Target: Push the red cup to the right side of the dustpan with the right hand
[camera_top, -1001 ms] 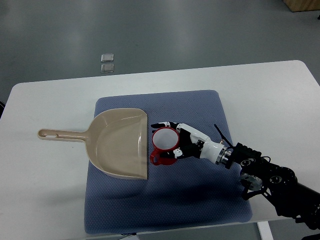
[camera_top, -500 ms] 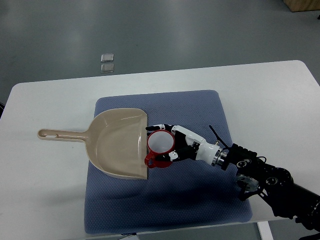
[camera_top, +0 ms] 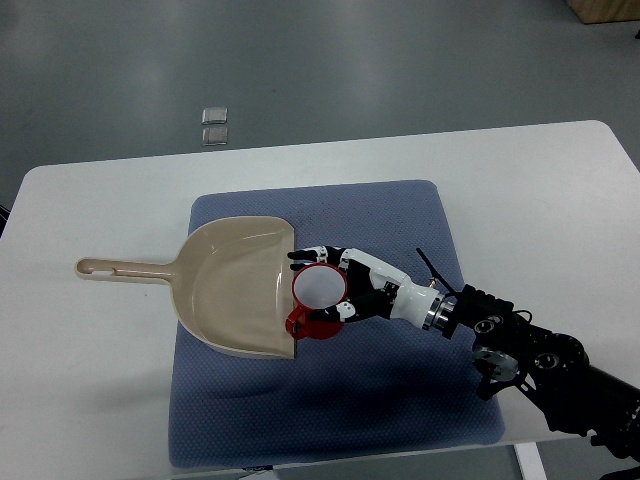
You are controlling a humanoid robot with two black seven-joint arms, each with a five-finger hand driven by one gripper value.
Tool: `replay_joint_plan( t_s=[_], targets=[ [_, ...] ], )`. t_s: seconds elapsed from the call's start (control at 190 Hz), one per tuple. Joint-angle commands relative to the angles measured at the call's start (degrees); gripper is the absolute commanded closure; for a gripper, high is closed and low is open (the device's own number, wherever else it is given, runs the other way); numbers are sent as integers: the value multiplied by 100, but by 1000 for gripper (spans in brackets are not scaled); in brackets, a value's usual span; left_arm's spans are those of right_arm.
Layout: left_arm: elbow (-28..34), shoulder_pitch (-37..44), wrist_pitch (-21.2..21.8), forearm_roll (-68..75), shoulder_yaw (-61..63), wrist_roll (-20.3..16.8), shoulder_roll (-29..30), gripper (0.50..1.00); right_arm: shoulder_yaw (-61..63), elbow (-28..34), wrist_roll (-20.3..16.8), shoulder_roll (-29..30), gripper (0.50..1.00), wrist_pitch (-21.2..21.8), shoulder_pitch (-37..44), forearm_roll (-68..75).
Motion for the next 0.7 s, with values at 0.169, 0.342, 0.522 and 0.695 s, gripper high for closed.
replay_joint_plan(
  t_s=[0.169,0.342,0.522,0.695],
  targets=[
    [-6,0,0,0,0,-2,0,500,52,0,0,-42,564,0,54,0],
    [3,0,0,0,0,-2,0,500,61,106,0,-235,564,158,72,27],
    [3,0,0,0,0,7,0,500,219,185,0,-411,564,352,72,53],
    [-6,0,0,0,0,7,0,500,333,193,0,-543,564,387,116,53]
  ],
)
